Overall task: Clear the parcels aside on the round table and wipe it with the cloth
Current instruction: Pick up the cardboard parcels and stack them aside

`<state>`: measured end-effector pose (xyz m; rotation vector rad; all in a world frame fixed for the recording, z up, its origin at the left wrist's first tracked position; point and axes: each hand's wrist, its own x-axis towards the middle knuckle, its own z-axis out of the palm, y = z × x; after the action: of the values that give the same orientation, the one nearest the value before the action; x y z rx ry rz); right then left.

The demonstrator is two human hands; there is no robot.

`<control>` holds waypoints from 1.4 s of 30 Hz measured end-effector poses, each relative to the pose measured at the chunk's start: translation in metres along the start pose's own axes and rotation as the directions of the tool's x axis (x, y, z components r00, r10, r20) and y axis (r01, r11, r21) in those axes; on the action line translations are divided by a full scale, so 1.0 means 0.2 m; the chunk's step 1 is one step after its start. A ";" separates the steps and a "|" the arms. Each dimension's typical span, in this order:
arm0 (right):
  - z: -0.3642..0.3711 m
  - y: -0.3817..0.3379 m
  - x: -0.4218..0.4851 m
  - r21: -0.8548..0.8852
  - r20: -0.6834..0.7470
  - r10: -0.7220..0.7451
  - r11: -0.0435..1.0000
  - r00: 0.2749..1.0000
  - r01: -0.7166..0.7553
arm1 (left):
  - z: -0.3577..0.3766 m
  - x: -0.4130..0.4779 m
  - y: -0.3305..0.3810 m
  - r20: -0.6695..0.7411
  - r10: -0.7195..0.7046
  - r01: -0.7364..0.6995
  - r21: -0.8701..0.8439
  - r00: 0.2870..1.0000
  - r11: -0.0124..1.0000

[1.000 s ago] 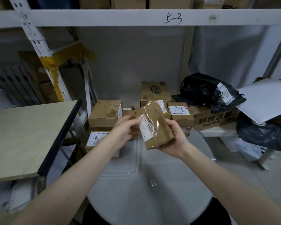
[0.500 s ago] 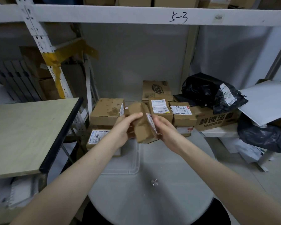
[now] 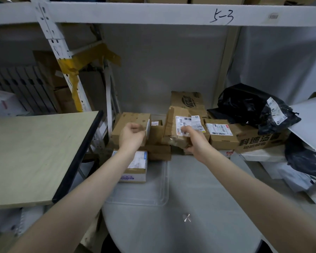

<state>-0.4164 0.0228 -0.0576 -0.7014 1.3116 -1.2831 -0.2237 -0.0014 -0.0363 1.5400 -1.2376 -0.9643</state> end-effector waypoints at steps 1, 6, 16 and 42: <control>0.04 -0.01 0.05 -0.059 -0.022 -0.017 0.998 1.000 0.016 | -0.02 0.04 -0.02 -0.050 0.082 -0.076 0.112 0.995 0.991; 0.21 0.00 0.29 -0.265 -0.104 -0.058 0.964 0.993 0.028 | -0.11 0.21 -0.10 0.028 0.139 -0.126 0.621 0.990 0.773; 0.25 0.09 0.39 -0.671 -0.115 -0.261 0.732 0.959 0.119 | -0.02 0.31 -0.15 0.153 0.002 -0.112 0.712 0.988 0.694; -0.13 0.00 0.32 -0.851 -0.376 -0.392 0.506 0.839 -0.145 | 0.16 0.08 0.03 0.192 0.266 -0.328 0.598 0.945 0.732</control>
<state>-0.4534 -0.0305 -0.0815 -1.2012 2.4962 -0.8694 -0.2515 -0.0223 -0.0407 1.7141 -1.9430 -0.4190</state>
